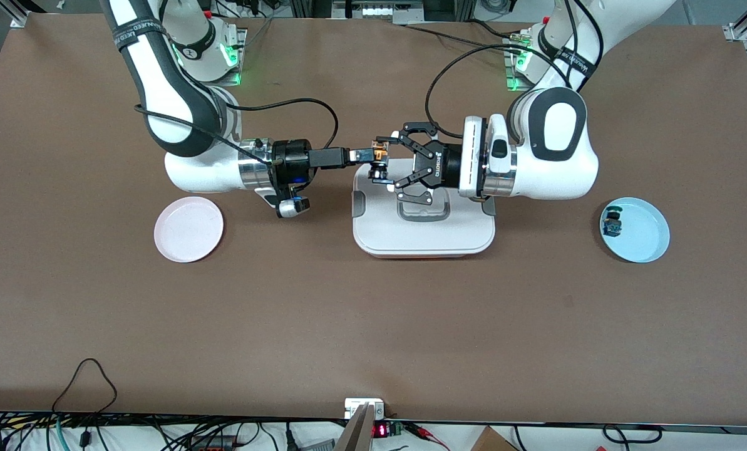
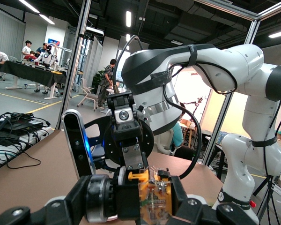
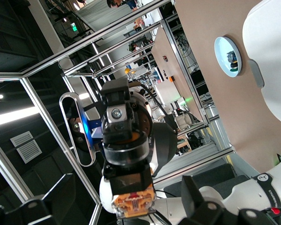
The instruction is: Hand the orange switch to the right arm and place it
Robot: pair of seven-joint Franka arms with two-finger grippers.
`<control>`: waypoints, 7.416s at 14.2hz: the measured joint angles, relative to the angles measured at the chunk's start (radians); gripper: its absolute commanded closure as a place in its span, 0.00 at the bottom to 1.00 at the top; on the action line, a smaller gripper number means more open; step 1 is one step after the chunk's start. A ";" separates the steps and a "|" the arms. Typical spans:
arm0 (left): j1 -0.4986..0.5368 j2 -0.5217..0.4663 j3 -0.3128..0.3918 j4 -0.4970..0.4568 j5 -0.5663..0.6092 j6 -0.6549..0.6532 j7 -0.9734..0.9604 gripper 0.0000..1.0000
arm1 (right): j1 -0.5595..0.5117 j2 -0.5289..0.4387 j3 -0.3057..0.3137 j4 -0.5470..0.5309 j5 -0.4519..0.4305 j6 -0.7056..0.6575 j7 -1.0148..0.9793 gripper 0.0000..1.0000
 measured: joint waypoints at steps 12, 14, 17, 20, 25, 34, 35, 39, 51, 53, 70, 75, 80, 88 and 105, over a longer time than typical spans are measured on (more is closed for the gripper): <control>0.001 0.001 0.001 -0.003 -0.004 0.000 -0.007 0.79 | 0.014 0.009 -0.001 0.005 0.015 0.014 -0.048 0.93; 0.002 0.001 0.001 -0.002 -0.004 0.000 -0.007 0.44 | 0.015 0.009 -0.002 0.008 0.015 0.018 -0.049 0.99; 0.003 0.001 0.001 -0.001 -0.005 0.001 -0.006 0.00 | 0.018 0.009 -0.002 0.012 0.015 0.022 -0.050 1.00; 0.006 0.001 0.003 0.002 -0.005 0.001 -0.010 0.00 | 0.022 0.009 -0.002 0.014 0.015 0.022 -0.050 1.00; 0.016 0.001 0.004 0.004 -0.005 0.001 -0.060 0.00 | 0.022 0.009 -0.006 0.015 0.015 0.024 -0.061 1.00; 0.075 -0.030 0.005 0.055 0.169 -0.067 -0.351 0.00 | -0.060 0.009 -0.023 0.013 -0.094 0.026 -0.124 1.00; 0.091 -0.033 0.005 0.071 0.214 -0.090 -0.410 0.00 | -0.078 0.009 -0.023 0.013 -0.127 0.025 -0.125 1.00; 0.145 -0.038 0.008 0.147 0.410 -0.216 -0.679 0.00 | -0.175 0.007 -0.025 0.014 -0.354 0.007 -0.133 1.00; 0.179 -0.040 0.017 0.391 1.111 -0.613 -1.453 0.00 | -0.299 -0.012 -0.026 0.033 -1.398 -0.006 -0.373 1.00; 0.182 -0.040 0.020 0.414 1.241 -0.662 -1.519 0.00 | -0.303 -0.012 -0.026 0.033 -1.571 -0.002 -0.458 1.00; -0.123 -0.259 0.508 0.326 1.629 -0.545 -1.888 0.00 | -0.382 -0.001 -0.026 -0.273 -1.881 0.496 -1.050 1.00; -0.156 -0.386 0.580 0.154 1.626 -0.418 -1.889 0.00 | -0.382 0.008 -0.026 -0.383 -1.882 0.639 -1.083 1.00; -0.156 -0.388 0.590 0.144 1.626 -0.434 -1.890 0.00 | -0.382 0.033 -0.025 -0.394 -1.882 0.693 -1.111 0.95; -0.163 -0.393 0.578 0.165 1.626 -0.474 -1.890 0.00 | -0.382 0.029 -0.025 -0.375 -1.882 0.693 -1.112 0.00; -0.164 -0.393 0.578 0.170 1.626 -0.482 -1.892 0.00 | -0.384 -0.118 -0.023 0.214 -1.748 -0.154 -0.240 0.00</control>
